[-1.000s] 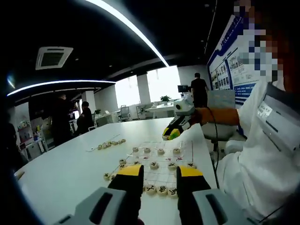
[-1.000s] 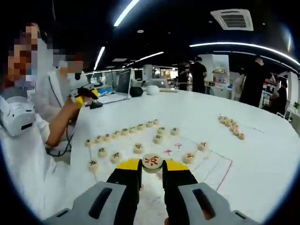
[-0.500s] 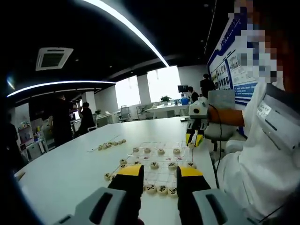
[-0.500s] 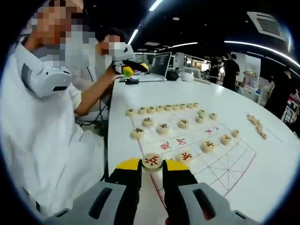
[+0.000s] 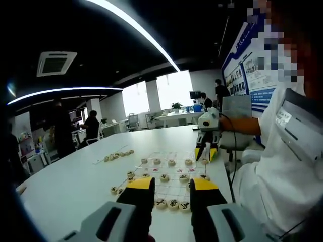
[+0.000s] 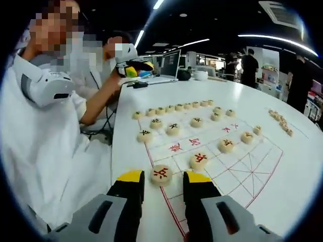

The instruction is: Pick up the chess pieces one by one and place each piece onto its starting position on the chessboard, setting the pieces on their correct points until all the chess pieces are arranged in the starting layout

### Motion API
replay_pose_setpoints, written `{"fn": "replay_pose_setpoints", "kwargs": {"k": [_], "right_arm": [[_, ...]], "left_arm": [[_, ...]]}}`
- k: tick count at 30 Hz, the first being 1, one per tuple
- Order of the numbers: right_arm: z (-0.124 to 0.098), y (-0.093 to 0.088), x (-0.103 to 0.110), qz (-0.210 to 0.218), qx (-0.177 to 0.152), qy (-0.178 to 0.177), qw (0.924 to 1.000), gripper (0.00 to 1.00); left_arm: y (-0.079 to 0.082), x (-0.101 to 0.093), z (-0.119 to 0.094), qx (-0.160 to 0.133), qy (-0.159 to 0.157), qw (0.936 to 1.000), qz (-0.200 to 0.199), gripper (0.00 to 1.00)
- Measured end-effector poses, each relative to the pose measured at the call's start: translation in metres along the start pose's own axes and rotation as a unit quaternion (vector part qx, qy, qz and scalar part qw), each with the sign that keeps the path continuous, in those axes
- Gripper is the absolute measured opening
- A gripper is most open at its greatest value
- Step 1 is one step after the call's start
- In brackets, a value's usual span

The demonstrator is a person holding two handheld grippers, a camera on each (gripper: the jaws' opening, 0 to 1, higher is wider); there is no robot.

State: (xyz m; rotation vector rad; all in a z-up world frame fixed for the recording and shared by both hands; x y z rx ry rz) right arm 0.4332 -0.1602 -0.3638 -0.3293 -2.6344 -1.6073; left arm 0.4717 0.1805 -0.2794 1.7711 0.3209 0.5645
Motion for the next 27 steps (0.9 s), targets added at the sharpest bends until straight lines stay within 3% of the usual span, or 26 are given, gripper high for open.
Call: {"fn": "replay_pose_setpoints", "kwargs": {"k": [9,14,24,27], "right_arm": [[-0.012,0.029,-0.003,-0.003,-0.090,-0.005,0.9959,0.34],[-0.026,0.046,-0.019,0.012,-0.148,-0.039,0.9881,0.34],[-0.023,0.066,-0.057,0.028,-0.157,-0.103,0.9818,0.33],[-0.020,0.072,-0.079,0.043,-0.146,-0.149,0.9771,0.33]], "left_arm": [[0.001,0.000,-0.001,-0.001,0.001,1.0000,0.001,0.30],[0.001,0.002,-0.001,-0.002,0.003,1.0000,-0.001,0.30],[0.001,0.001,-0.001,-0.003,0.003,1.0000,-0.001,0.30],[0.001,0.002,-0.001,-0.002,0.004,1.0000,-0.001,0.30]]}}
Point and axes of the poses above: the point that each gripper's makers call its tool centre point, and the gripper's own axes: z roughly forward along the fingers, x roughly to its left, y roughly out of its top, the point moved 7 cm from there along -z, roughly backward along the fingers, and after that the axes turned 14 degrees about y, right-handed, at the moved point
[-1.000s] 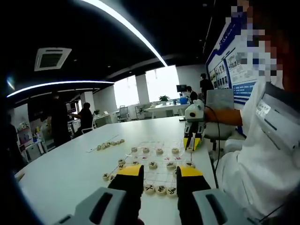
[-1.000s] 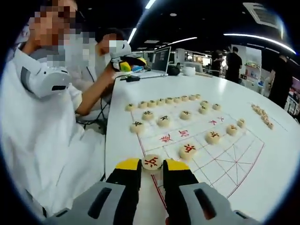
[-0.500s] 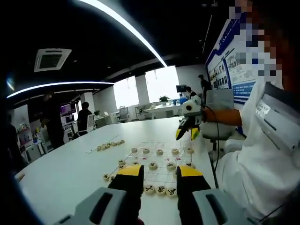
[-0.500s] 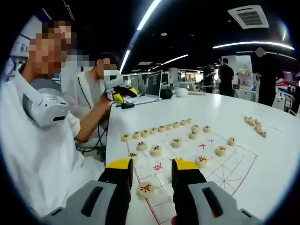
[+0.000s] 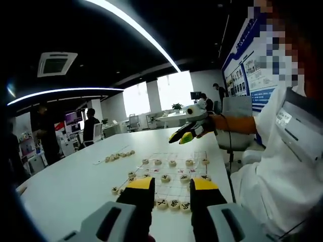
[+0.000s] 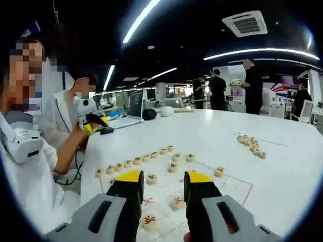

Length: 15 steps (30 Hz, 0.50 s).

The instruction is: Pick up the chess pieces one by one and place each piece onto its starting position on the chessboard, setting the pieces on their correct points until all the chess pieces are arranged in the starting layout

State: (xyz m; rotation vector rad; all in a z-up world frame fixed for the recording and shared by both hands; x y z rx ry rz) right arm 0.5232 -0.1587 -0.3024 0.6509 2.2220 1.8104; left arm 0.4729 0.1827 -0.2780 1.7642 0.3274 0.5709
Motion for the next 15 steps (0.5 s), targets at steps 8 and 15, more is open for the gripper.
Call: {"fn": "replay_pose_setpoints", "kwargs": {"k": [8,15], "right_arm": [[0.028,0.001,-0.051,0.010,0.061,-0.101,0.9930,0.30],[0.031,-0.015,-0.120,0.046,0.066,-0.196,0.9773,0.30]], "left_arm": [[-0.001,0.000,0.001,0.001,0.000,1.0000,0.001,0.30],[0.000,0.001,-0.001,-0.001,0.000,1.0000,0.000,0.30]]}}
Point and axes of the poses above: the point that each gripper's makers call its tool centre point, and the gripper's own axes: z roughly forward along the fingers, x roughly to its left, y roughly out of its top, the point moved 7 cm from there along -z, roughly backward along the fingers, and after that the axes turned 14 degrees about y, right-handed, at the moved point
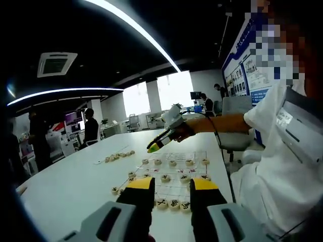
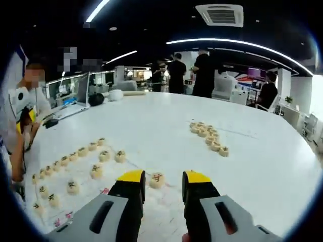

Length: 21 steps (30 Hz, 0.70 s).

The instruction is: Pick up the chess pieces one by one and place each piece onto its starting position on the chessboard, setting the pieces on their correct points until all the chess pieces are arranged in the starting layout

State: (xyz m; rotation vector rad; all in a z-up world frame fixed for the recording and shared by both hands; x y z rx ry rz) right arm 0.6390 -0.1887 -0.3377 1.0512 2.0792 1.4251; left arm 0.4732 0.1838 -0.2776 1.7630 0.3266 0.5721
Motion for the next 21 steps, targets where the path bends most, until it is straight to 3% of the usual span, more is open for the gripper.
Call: {"fn": "replay_pose_setpoints", "kwargs": {"k": [5,10,16,21], "right_arm": [[0.016,-0.003,-0.052,0.045,-0.015,-0.056,0.9973,0.30],[0.028,-0.004,-0.080,0.046,-0.024,-0.098,0.9938,0.30],[0.041,-0.003,-0.097,0.040,-0.022,-0.120,0.9918,0.30],[0.055,0.007,-0.095,0.033,-0.022,-0.117,0.9924,0.30]], "left_arm": [[0.000,0.001,0.001,0.000,0.000,1.0000,0.000,0.30],[-0.001,0.000,0.003,0.003,-0.002,1.0000,0.000,0.30],[-0.002,0.001,0.004,0.005,-0.002,1.0000,-0.004,0.30],[-0.003,0.002,0.003,0.004,0.001,1.0000,-0.006,0.30]]}}
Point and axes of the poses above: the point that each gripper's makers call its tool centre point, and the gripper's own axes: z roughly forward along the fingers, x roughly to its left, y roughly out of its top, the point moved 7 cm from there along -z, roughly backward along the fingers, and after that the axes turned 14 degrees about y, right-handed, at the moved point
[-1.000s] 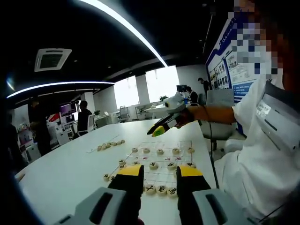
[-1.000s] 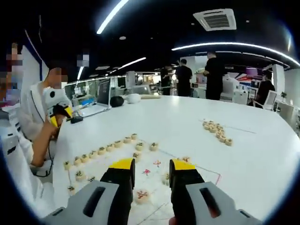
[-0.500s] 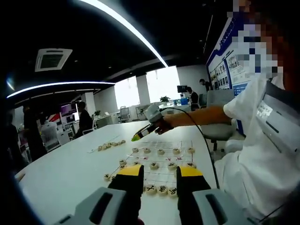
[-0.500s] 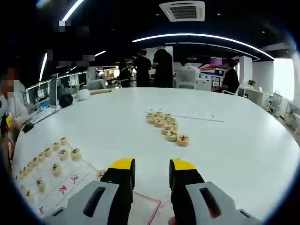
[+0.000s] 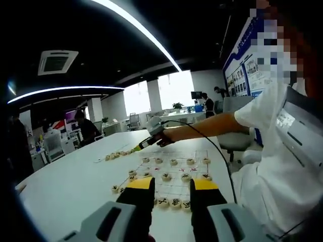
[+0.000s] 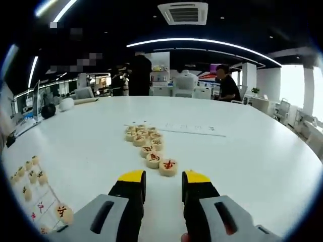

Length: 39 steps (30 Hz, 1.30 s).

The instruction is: Pick up the chess pieces one by one and place each piece onto its starting position on the chessboard, setting the pieces on their correct points until all the chess pieces are arranged in the starting layout

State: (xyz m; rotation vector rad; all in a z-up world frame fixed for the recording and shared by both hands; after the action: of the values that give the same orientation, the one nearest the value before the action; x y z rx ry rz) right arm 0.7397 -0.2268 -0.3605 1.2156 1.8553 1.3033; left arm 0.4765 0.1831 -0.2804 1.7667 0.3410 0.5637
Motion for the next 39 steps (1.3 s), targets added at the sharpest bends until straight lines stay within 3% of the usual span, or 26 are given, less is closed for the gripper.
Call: {"fn": "replay_pose_setpoints", "kwargs": {"k": [8,14,19,32,39], "right_arm": [[0.028,0.025,0.025,-0.045,0.007,0.031,0.9985,0.30],[0.037,0.012,0.037,-0.047,0.028,0.049,0.9973,0.30],[0.039,0.001,0.029,-0.030,0.034,0.050,0.9977,0.30],[0.016,-0.008,0.009,-0.009,0.021,0.038,0.9990,0.30],[0.015,-0.009,0.008,-0.008,0.015,0.041,0.9990,0.30]], "left_arm": [[0.000,-0.003,0.001,0.001,-0.003,1.0000,0.001,0.30],[-0.002,0.002,0.000,0.000,0.002,1.0000,-0.004,0.30],[-0.002,0.005,-0.001,0.001,0.003,1.0000,-0.005,0.30],[-0.002,0.004,0.002,0.006,0.001,1.0000,-0.003,0.30],[-0.002,0.004,0.002,0.007,0.002,1.0000,-0.004,0.30]]}}
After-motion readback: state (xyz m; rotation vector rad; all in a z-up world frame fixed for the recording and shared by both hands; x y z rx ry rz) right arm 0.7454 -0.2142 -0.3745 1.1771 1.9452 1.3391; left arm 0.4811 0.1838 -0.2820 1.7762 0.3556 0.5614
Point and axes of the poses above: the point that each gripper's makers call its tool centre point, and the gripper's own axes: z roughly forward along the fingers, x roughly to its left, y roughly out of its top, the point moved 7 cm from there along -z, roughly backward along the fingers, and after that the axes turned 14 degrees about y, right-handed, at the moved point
